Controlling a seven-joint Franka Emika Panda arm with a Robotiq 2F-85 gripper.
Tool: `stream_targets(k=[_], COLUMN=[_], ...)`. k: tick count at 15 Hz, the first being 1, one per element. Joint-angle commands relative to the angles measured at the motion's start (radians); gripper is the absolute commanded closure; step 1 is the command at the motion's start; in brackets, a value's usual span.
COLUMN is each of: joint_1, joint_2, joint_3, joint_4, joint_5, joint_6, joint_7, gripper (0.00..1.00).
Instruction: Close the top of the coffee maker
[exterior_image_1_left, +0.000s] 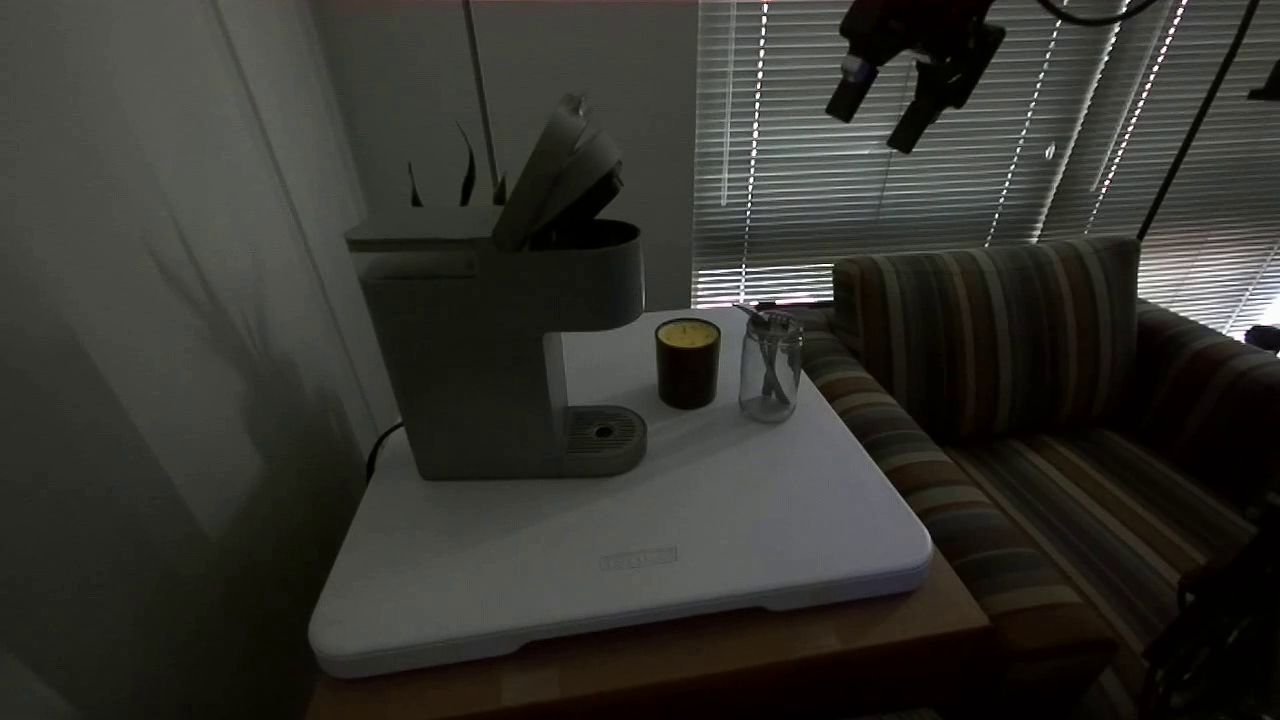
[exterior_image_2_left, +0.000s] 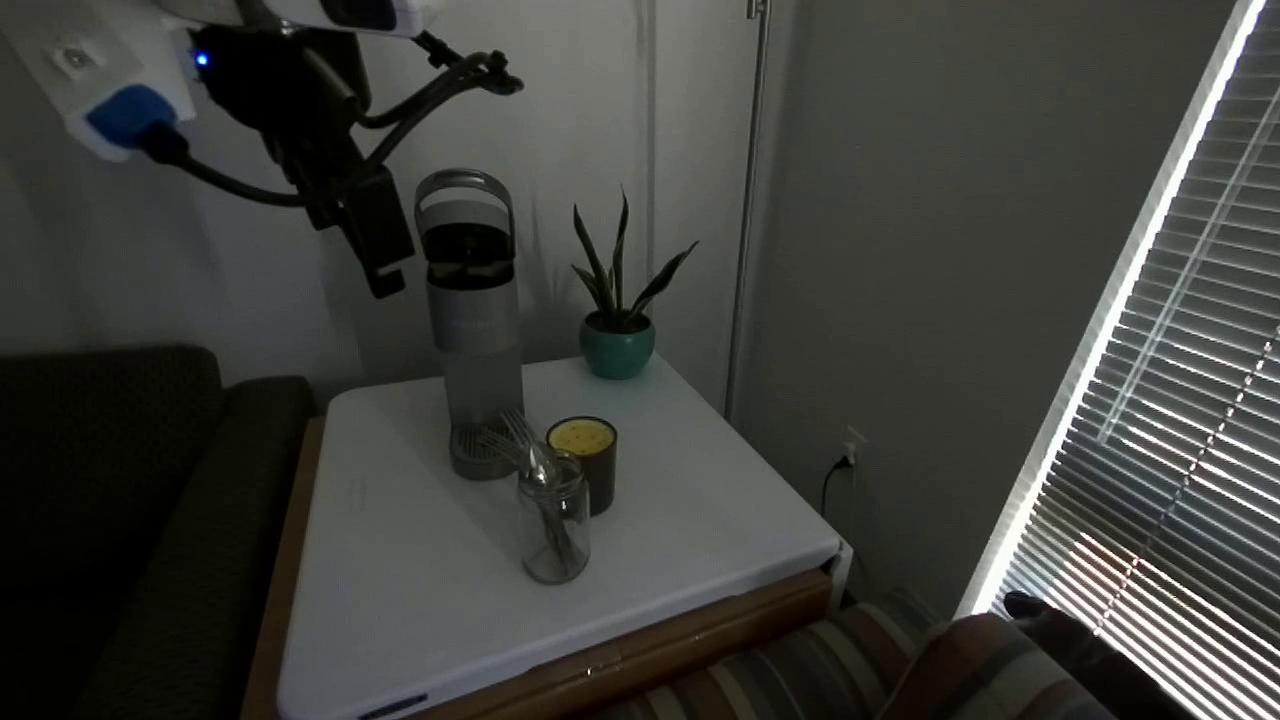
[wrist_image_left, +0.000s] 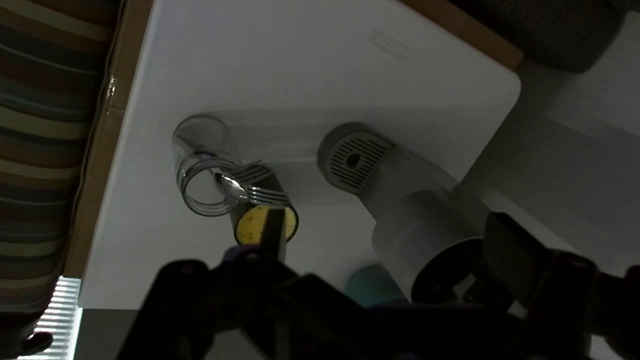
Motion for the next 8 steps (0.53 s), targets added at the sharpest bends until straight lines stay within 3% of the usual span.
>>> stream_targets(k=[1,8], joint_1=[-0.002,0.048], joint_2=[0.015,0.169], joint_3=[0.022,0.092], joint_4=[0.019,0.24], joint_5=[0.029,0.083], joint_6=[-0.019,-0.078], joint_7=[-0.019,-0.101], gripper=[0.0,0.0])
